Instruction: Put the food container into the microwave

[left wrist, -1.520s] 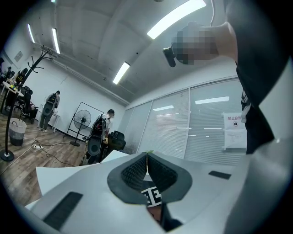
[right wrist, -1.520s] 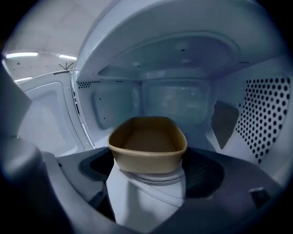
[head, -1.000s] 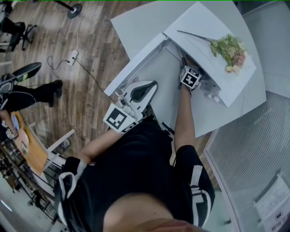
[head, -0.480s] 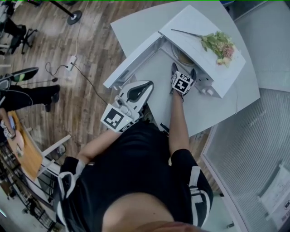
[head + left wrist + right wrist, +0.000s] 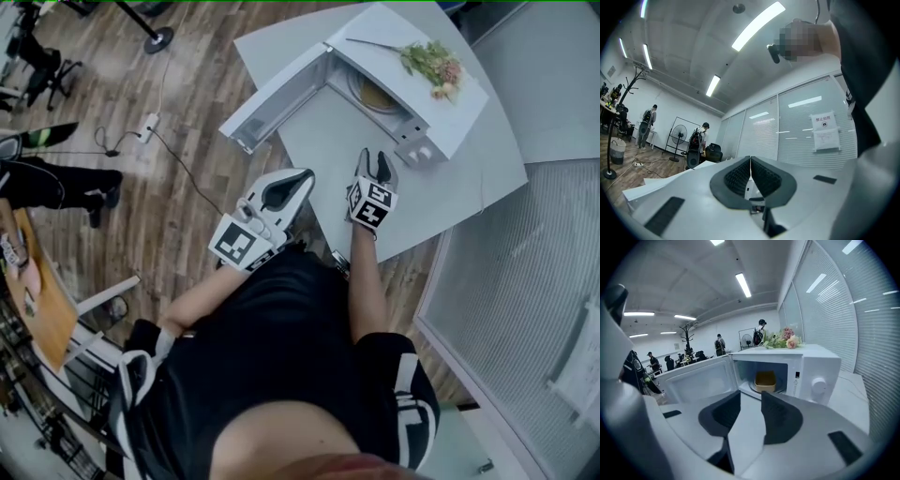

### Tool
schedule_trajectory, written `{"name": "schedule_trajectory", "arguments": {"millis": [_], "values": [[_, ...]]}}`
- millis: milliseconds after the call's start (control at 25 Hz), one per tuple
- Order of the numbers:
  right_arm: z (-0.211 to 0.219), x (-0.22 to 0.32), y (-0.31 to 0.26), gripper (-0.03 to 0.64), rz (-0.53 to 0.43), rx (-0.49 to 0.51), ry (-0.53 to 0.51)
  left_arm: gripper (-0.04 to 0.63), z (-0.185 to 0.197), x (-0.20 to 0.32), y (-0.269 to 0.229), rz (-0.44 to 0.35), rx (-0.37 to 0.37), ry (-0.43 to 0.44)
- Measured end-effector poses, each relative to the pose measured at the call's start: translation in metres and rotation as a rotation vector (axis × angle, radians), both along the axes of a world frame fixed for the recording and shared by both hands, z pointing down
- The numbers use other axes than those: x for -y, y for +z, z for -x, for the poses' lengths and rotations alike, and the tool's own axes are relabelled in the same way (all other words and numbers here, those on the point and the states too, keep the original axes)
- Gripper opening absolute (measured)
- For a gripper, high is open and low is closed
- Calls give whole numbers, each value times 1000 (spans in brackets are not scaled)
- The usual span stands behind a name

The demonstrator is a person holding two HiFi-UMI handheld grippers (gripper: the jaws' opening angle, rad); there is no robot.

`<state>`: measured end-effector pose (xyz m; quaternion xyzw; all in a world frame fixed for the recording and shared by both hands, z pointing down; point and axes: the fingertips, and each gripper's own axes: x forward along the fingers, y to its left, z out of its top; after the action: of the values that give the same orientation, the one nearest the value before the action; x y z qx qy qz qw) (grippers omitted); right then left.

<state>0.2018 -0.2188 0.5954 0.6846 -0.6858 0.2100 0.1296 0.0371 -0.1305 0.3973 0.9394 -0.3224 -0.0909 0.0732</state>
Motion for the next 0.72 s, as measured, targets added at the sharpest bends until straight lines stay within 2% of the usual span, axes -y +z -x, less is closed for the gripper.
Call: {"name": "schedule_trajectory", "arguments": {"millis": [80, 120, 400, 720], "values": [[7, -26, -17, 87, -23, 13, -8, 25, 6, -12, -4, 5, -7, -3], [10, -38, -22, 68, -30, 24, -9, 25, 9, -16, -5, 2, -8, -4], [37, -93, -59, 37, -62, 82, -19, 25, 29, -24, -8, -18, -6, 17], [67, -135, -112, 34, -138, 70, 7, 25, 55, -23, -3, -8, -6, 45]]}}
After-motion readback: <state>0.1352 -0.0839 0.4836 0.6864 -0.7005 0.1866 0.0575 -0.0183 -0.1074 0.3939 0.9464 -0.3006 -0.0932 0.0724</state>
